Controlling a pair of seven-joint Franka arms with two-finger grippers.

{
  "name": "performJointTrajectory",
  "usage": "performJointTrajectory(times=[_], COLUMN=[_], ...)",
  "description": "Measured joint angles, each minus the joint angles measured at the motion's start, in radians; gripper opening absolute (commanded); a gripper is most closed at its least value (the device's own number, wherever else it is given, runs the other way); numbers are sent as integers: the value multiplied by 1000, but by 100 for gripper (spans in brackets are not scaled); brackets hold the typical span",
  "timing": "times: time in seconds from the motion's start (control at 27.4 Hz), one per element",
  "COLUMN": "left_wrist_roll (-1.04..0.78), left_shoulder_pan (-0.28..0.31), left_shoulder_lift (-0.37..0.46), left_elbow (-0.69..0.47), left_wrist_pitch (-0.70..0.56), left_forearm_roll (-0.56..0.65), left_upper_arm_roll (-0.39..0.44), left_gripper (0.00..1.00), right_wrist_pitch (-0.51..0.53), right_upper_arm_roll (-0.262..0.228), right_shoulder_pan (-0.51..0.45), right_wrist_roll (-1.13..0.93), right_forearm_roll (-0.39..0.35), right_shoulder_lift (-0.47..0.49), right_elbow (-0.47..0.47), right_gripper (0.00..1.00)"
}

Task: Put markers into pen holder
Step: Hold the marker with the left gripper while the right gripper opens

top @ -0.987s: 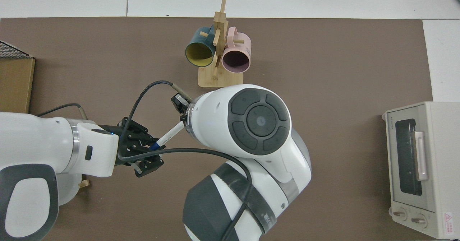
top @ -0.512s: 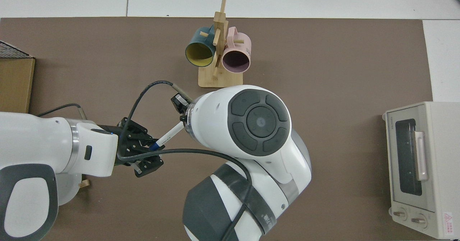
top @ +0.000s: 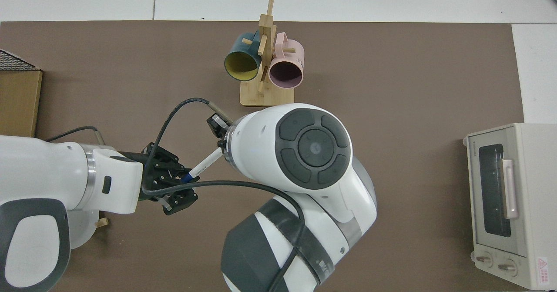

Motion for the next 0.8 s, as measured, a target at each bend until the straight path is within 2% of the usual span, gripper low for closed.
performJointTrajectory(times=[0.33, 0.37, 0.48, 0.55, 0.62, 0.66, 0.8], left_wrist_roll=[-2, -2, -2, -2, -2, -2, -1], left_shoulder_pan=[0, 0, 0, 0, 1, 2, 6], left_shoulder_lift=[0, 0, 0, 0, 0, 0, 0], left_elbow=[0, 0, 0, 0, 2, 4, 13], left_wrist_pitch=[-4, -5, -6, -6, -5, -5, -6], left_forearm_roll=[0, 0, 0, 0, 1, 1, 2], left_upper_arm_roll=[2, 2, 2, 2, 4, 7, 15], left_gripper=[0, 0, 0, 0, 0, 0, 0], right_wrist_pitch=[0, 0, 0, 0, -5, -9, -13], right_upper_arm_roll=[1, 1, 1, 1, 1, 1, 2], right_shoulder_pan=[0, 0, 1, 1, 1, 1, 1], right_wrist_roll=[0, 0, 1, 3, 2, 2, 1], right_forearm_roll=[0, 0, 1, 1, 1, 1, 1], right_shoulder_lift=[0, 0, 0, 0, -1, -2, -5], right_elbow=[-1, -1, -1, -1, -3, -5, -10], right_gripper=[0, 4, 24, 56, 97, 100, 100])
